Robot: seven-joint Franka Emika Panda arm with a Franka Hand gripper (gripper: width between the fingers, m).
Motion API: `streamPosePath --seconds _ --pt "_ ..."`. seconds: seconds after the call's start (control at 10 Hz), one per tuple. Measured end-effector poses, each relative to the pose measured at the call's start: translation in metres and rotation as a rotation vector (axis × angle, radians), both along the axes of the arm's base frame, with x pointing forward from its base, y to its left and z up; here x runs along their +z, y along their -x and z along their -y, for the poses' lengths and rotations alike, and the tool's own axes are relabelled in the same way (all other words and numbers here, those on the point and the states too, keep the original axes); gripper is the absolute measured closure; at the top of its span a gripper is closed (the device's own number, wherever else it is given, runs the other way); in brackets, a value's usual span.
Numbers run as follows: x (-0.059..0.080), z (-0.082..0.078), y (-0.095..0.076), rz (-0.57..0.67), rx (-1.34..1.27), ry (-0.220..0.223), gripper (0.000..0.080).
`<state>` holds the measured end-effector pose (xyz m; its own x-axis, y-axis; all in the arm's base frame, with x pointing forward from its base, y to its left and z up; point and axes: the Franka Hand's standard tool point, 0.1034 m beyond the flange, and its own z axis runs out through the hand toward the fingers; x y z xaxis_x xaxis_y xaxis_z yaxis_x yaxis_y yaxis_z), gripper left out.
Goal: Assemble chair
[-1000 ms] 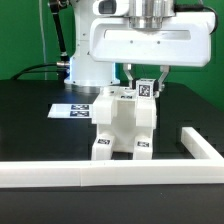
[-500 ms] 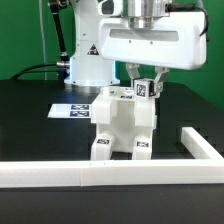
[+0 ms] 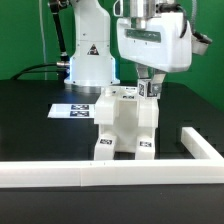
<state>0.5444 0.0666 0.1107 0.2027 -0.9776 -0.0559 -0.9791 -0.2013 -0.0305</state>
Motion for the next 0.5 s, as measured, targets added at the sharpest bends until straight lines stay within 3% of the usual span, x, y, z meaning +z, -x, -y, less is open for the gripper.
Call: streamPosePath --seconds 0.2,0.4,0.5 --pt "-0.0003 -0.0007 0.0002 -0.004 -0.053 -0.001 0.0512" --pt "-0.0005 -0.0022 0.0005 -0.002 -0.009 0.000 0.0249" --pt "-0.0003 -0.0047 0.0007 0.001 0.036 0.001 0.0180"
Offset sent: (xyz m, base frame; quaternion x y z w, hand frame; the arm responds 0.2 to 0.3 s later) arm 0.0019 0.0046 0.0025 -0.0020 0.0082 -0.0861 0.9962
